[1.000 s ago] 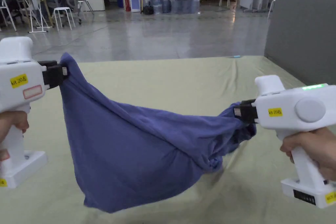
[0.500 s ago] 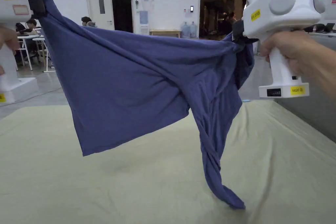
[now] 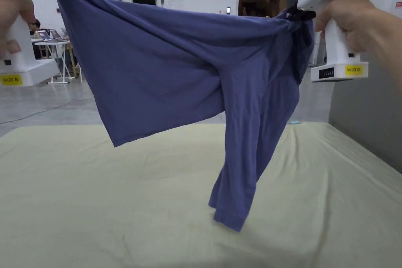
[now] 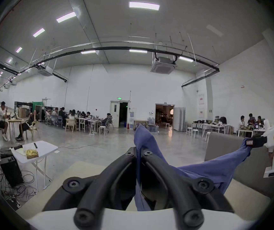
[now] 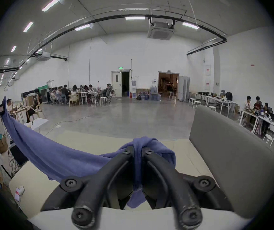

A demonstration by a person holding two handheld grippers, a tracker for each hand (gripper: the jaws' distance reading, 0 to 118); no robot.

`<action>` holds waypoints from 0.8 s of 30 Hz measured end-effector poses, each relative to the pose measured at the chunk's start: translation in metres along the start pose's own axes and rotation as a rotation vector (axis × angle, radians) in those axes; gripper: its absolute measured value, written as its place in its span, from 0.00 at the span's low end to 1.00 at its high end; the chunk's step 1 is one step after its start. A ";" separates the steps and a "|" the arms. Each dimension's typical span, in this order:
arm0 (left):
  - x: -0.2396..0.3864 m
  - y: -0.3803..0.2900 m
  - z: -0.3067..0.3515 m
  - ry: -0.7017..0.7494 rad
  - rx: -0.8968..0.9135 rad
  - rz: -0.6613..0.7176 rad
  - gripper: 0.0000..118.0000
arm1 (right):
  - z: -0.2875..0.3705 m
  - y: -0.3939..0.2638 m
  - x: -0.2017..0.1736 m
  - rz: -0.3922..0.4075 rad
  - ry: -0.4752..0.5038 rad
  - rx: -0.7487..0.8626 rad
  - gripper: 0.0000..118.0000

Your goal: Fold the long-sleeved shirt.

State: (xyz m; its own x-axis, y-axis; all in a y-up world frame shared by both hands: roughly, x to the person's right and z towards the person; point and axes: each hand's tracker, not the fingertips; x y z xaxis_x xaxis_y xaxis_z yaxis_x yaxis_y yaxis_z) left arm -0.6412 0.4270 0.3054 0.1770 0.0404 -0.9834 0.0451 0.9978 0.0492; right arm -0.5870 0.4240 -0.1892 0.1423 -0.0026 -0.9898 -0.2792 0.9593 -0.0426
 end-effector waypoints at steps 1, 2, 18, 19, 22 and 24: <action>-0.003 -0.011 -0.003 -0.001 -0.013 -0.006 0.00 | -0.006 -0.013 0.001 -0.004 0.005 -0.023 0.03; -0.004 -0.028 -0.007 -0.005 -0.043 -0.013 0.00 | -0.013 -0.031 0.002 -0.010 0.009 -0.045 0.03; -0.014 -0.231 0.114 -0.089 -0.261 0.086 0.00 | 0.005 -0.265 0.029 -0.010 0.094 -0.281 0.03; -0.011 -0.242 0.133 -0.076 -0.299 0.088 0.00 | 0.026 -0.283 0.027 0.004 0.104 -0.297 0.03; -0.006 -0.282 0.192 -0.087 -0.374 0.056 0.00 | 0.069 -0.341 0.032 0.022 0.156 -0.377 0.03; 0.003 -0.309 0.232 -0.089 -0.444 0.025 0.00 | 0.100 -0.385 0.030 0.017 0.162 -0.435 0.03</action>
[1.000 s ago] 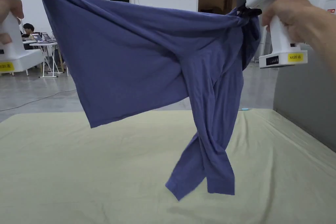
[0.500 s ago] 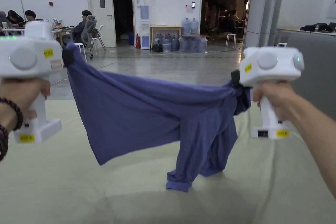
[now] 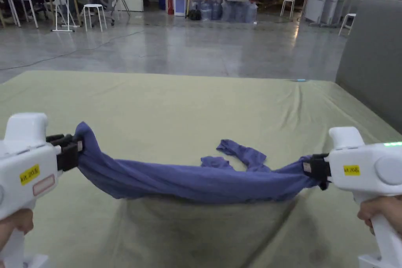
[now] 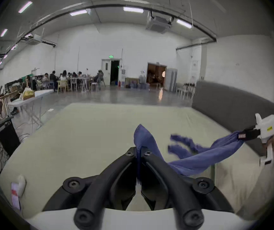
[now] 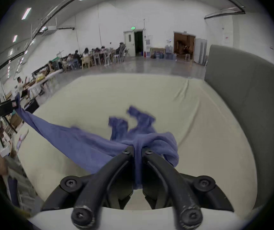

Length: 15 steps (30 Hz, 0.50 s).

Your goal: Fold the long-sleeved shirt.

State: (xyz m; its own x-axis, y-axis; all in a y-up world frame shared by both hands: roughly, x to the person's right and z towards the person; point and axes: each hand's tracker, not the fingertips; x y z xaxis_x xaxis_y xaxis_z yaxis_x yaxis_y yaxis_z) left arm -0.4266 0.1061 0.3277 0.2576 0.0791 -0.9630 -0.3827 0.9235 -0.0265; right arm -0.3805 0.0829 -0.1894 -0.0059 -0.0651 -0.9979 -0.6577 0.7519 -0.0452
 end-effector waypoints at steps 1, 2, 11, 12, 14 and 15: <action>-0.001 -0.022 0.011 -0.031 -0.021 -0.001 0.00 | 0.002 -0.026 -0.001 -0.002 0.003 -0.030 0.03; 0.002 -0.044 0.021 -0.035 -0.102 -0.011 0.00 | 0.004 -0.051 -0.003 0.001 -0.002 -0.062 0.03; -0.021 -0.162 0.073 0.012 -0.337 0.053 0.00 | -0.003 -0.169 -0.007 -0.005 -0.013 -0.297 0.03; -0.025 -0.167 0.074 0.011 -0.343 0.056 0.00 | -0.006 -0.172 -0.008 -0.002 -0.020 -0.305 0.03; -0.024 -0.175 0.076 -0.004 -0.366 0.067 0.00 | -0.013 -0.180 -0.008 0.016 -0.035 -0.319 0.04; -0.026 -0.177 0.077 -0.012 -0.373 0.072 0.00 | 0.006 -0.175 -0.020 0.014 -0.037 -0.314 0.12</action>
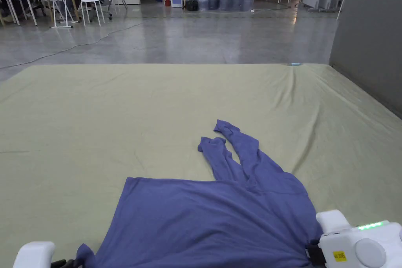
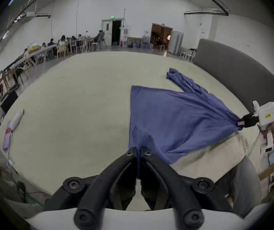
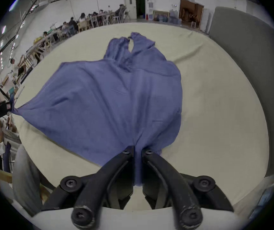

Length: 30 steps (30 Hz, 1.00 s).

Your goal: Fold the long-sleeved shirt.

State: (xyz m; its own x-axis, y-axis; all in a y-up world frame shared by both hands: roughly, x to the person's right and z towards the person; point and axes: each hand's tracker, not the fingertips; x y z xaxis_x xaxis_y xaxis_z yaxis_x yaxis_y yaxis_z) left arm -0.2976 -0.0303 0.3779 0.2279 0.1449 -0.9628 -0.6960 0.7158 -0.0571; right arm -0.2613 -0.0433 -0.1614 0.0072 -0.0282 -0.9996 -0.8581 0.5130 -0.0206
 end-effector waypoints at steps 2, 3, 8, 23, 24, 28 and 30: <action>0.004 0.000 0.007 -0.011 0.018 0.023 0.17 | 0.010 0.000 0.001 -0.063 0.025 0.006 0.56; 0.002 0.003 0.011 -0.021 0.019 0.035 0.64 | 0.018 0.002 0.002 -0.093 0.035 0.017 0.80; 0.002 0.026 0.040 -0.060 0.078 -0.005 0.97 | 0.059 0.009 0.023 -0.135 -0.014 0.165 0.81; 0.048 0.129 -0.063 -0.069 0.116 0.002 0.26 | 0.070 0.032 0.028 -0.111 0.031 0.190 0.00; 0.047 0.144 -0.087 -0.049 0.090 0.004 0.56 | 0.071 0.032 0.023 -0.103 0.042 0.189 0.00; 0.050 0.177 -0.175 0.060 -0.076 -0.006 0.62 | 0.065 0.036 0.023 -0.077 0.052 0.157 0.00; 0.049 0.189 -0.214 0.107 -0.149 0.029 0.62 | 0.060 0.041 0.025 -0.064 0.026 0.142 0.00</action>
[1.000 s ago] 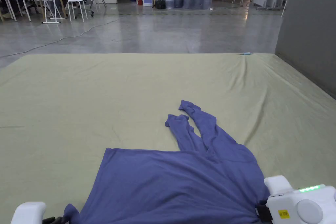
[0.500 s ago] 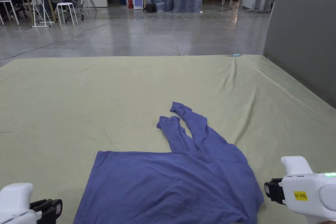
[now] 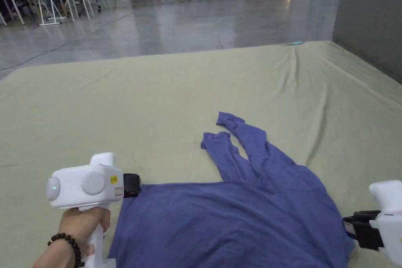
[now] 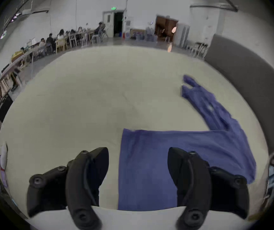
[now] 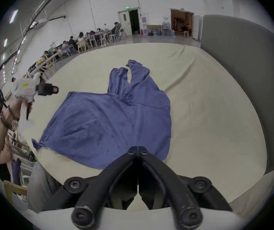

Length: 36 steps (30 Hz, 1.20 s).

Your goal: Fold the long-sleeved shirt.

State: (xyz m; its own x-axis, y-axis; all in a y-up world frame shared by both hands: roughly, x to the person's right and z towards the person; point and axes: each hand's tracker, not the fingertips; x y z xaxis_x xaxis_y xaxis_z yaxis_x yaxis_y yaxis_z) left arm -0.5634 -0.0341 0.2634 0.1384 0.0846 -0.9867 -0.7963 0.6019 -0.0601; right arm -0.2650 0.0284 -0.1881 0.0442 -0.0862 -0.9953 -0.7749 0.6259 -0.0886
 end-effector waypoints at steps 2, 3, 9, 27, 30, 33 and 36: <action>0.002 0.013 -0.029 0.011 -0.054 0.026 0.62 | -0.012 0.000 0.003 0.015 -0.025 -0.013 0.00; 0.004 0.016 -0.039 0.002 -0.042 0.024 0.62 | -0.016 0.001 0.004 0.014 -0.027 -0.016 0.00; 0.024 0.012 -0.073 -0.002 -0.177 0.032 0.58 | -0.032 0.017 0.003 0.016 -0.035 -0.042 0.00; 0.009 0.011 0.033 -0.098 -0.039 -0.046 0.00 | -0.199 0.155 0.071 -0.169 -0.211 -0.300 0.65; 0.003 0.011 0.034 -0.097 -0.038 -0.043 0.00 | -0.222 0.156 0.080 -0.188 -0.190 -0.349 0.55; 0.001 0.012 0.032 -0.108 -0.038 -0.040 0.00 | -0.237 0.152 0.082 -0.201 -0.189 -0.399 0.54; 0.001 0.013 0.029 -0.111 -0.039 -0.049 0.00 | -0.246 0.145 0.076 -0.171 -0.202 -0.432 0.49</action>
State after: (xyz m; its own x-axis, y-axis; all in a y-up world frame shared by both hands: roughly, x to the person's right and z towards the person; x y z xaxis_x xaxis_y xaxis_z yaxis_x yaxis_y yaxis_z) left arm -0.5559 -0.0029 0.2656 0.2400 0.1443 -0.9600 -0.8090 0.5763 -0.1157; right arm -0.5288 -0.0780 -0.2673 0.2811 0.0188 -0.9595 -0.9342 0.2342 -0.2691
